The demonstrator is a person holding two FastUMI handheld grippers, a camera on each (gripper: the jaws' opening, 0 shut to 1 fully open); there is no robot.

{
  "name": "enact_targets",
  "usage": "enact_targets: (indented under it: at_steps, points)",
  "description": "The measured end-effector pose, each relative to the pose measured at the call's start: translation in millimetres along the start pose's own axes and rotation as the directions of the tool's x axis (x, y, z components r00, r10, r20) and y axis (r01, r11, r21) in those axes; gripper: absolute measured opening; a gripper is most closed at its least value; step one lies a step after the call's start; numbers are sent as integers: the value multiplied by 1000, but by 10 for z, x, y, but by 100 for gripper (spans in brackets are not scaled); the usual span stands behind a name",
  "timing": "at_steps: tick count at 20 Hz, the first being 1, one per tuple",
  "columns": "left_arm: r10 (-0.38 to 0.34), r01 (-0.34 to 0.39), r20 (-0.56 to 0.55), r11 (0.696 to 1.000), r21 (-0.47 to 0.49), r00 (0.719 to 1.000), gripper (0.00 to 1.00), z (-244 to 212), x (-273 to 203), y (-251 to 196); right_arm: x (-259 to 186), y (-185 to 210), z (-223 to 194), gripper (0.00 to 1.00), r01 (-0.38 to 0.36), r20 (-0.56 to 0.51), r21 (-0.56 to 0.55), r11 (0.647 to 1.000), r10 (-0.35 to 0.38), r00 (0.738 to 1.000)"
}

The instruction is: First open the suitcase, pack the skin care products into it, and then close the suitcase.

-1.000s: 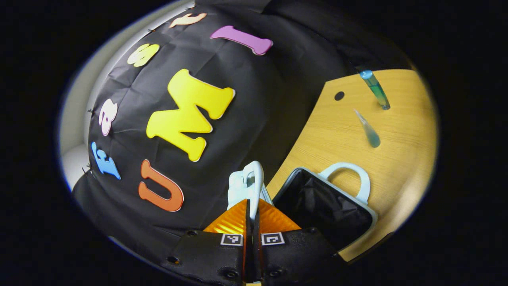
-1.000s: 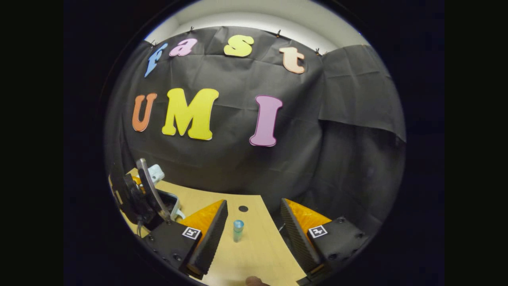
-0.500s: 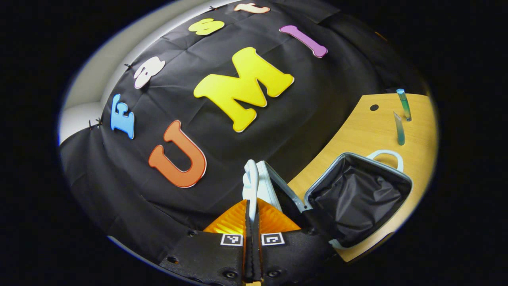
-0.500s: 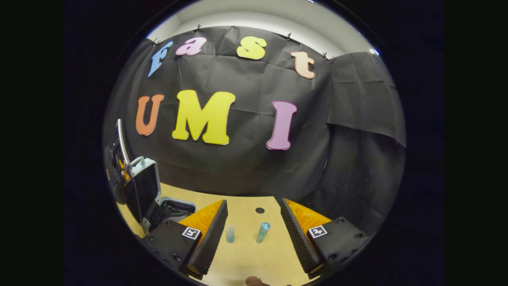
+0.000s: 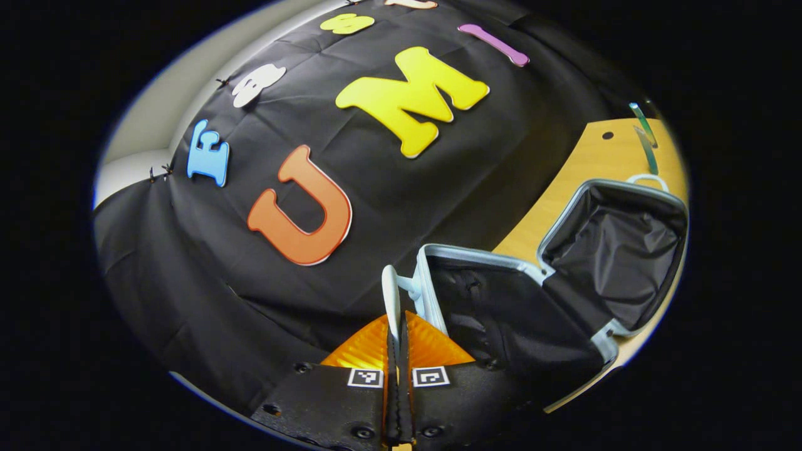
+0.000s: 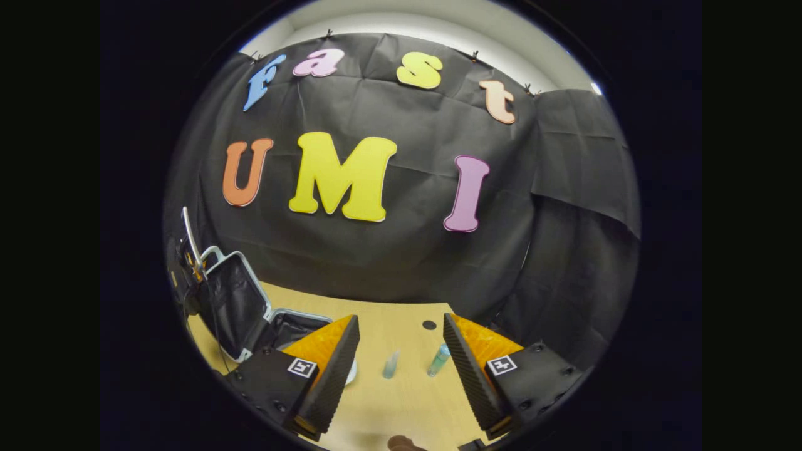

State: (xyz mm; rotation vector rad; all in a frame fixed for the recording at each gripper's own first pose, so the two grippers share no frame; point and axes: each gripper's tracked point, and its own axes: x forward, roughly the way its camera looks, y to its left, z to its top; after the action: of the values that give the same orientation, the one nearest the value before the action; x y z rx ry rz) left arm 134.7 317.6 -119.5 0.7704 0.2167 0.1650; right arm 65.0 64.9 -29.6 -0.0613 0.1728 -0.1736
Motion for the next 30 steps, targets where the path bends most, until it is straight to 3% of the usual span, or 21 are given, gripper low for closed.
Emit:
enact_targets:
  at_steps: [7, 11, 16, 18, 19, 21, 24, 28, 30]
  points:
    - [-107, 70, -176, 977, -200, 979, 3, -1136, 257, -237, -138, 200, -63, 80, -8, -7, -42, 999, 8, 1000]
    - [-217, 131, -227, 930, -342, 949, 3, -1520, 307, -590, -218, 297, -102, 79, -29, -13, -63, 998, 28, 1000]
    - [-263, 149, -247, 904, -400, 933, 8, -1769, 311, -771, -315, 383, -151, 80, -45, -10, -94, 995, 44, 999]
    - [-281, 160, -253, 897, -412, 926, 18, -1827, 291, -817, -332, 415, -181, 80, -58, -12, -99, 993, 57, 998]
    - [-270, 151, -237, 893, -423, 933, 19, -1797, 307, -800, -332, 429, -194, 80, -67, -11, -100, 993, 66, 998]
    - [-233, 113, -260, 907, -406, 937, 30, -1846, 342, -734, -312, 466, -260, 80, -87, -13, -109, 990, 86, 996]
    - [-190, 79, -246, 913, -401, 950, 56, -1744, 291, -581, -210, 549, -377, 80, -134, -47, -134, 982, 129, 991]
    - [-171, 64, -202, 890, -451, 964, 99, -1355, 54, -492, -136, 560, -312, 80, -187, -29, -125, 974, 185, 982]
    - [-161, 71, -151, 876, -477, 975, 99, -1017, -84, -500, -84, 501, -354, 80, -206, -30, -115, 972, 203, 979]
